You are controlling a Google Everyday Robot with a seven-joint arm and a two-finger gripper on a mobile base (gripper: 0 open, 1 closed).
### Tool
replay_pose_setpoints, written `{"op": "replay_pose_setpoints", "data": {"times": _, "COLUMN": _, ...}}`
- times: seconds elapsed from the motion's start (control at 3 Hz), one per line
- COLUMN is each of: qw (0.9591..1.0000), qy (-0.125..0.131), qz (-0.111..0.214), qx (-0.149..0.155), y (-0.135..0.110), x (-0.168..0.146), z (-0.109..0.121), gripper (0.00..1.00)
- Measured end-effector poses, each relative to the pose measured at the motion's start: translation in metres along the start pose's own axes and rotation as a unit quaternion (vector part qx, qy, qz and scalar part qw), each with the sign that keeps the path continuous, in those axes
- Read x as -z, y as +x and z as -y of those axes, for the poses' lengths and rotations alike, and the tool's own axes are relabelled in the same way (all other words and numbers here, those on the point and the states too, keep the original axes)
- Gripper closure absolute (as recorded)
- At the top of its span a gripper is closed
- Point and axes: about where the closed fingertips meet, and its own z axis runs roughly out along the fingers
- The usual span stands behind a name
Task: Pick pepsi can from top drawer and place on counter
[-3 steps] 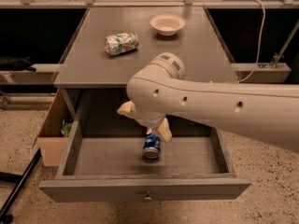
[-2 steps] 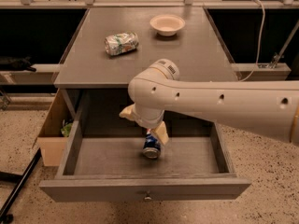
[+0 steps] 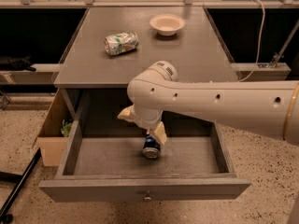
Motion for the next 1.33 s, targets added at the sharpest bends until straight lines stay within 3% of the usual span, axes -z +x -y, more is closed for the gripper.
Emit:
{"op": "replay_pose_setpoints", "data": {"times": 0.33, "qw": 0.9991, "qy": 0.017, "qz": -0.014, "qx": 0.036, "y": 0.014, "x": -0.004, "z": -0.005, "gripper": 0.00}}
{"op": "replay_pose_setpoints", "data": {"times": 0.67, "qw": 0.9950, "qy": 0.034, "qz": -0.039, "qx": 0.086, "y": 0.032, "x": 0.004, "z": -0.009, "gripper": 0.00}}
{"op": "replay_pose_setpoints", "data": {"times": 1.0, "qw": 0.9940, "qy": 0.033, "qz": -0.039, "qx": 0.097, "y": 0.032, "x": 0.004, "z": -0.009, "gripper": 0.00}}
{"op": "replay_pose_setpoints", "data": {"times": 1.33, "qw": 0.9968, "qy": 0.021, "qz": -0.020, "qx": 0.075, "y": 0.028, "x": 0.000, "z": -0.010, "gripper": 0.00}}
